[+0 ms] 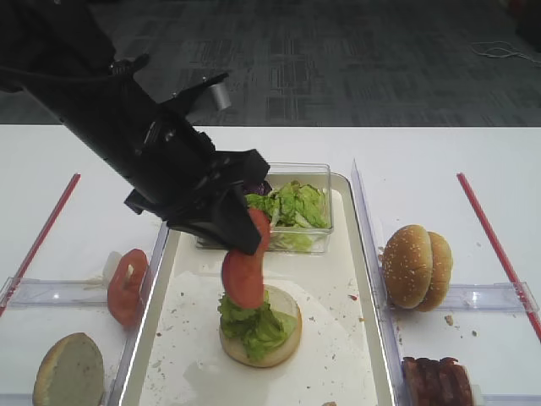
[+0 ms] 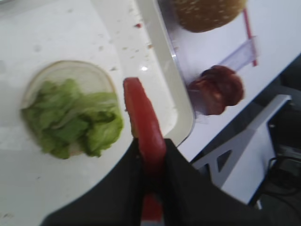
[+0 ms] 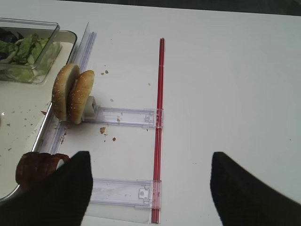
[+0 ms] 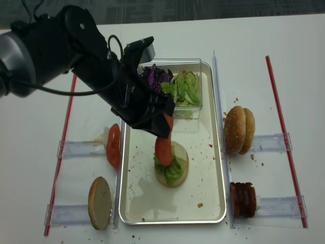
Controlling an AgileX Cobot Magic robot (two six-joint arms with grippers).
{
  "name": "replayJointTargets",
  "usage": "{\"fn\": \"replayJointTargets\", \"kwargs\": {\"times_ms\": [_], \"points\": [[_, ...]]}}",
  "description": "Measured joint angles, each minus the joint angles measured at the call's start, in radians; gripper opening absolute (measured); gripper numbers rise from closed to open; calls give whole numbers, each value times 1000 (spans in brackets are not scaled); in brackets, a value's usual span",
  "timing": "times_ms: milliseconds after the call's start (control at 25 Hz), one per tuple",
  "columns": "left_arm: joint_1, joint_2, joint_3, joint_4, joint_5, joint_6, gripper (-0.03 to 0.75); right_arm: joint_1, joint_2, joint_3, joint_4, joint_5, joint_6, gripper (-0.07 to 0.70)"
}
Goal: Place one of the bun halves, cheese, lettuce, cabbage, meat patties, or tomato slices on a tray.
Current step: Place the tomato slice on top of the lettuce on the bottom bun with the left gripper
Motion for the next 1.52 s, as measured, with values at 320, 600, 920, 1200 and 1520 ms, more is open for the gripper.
{"fn": "replayJointTargets", "kwargs": {"times_ms": [320,600,920,1200,1520], "points": [[7,0,0,-106,2,104,85,0,0,0,0,0,4,558],[49,67,0,-133,24,142,85,0,0,0,0,-1,4,558],[51,177,0,-189,35,197,85,0,0,0,0,-1,4,558],[53,253,0,-199,36,208,85,0,0,0,0,-1,4,558],[57,272,41,-201,26,223,85,0,0,0,0,-1,4,558]]}}
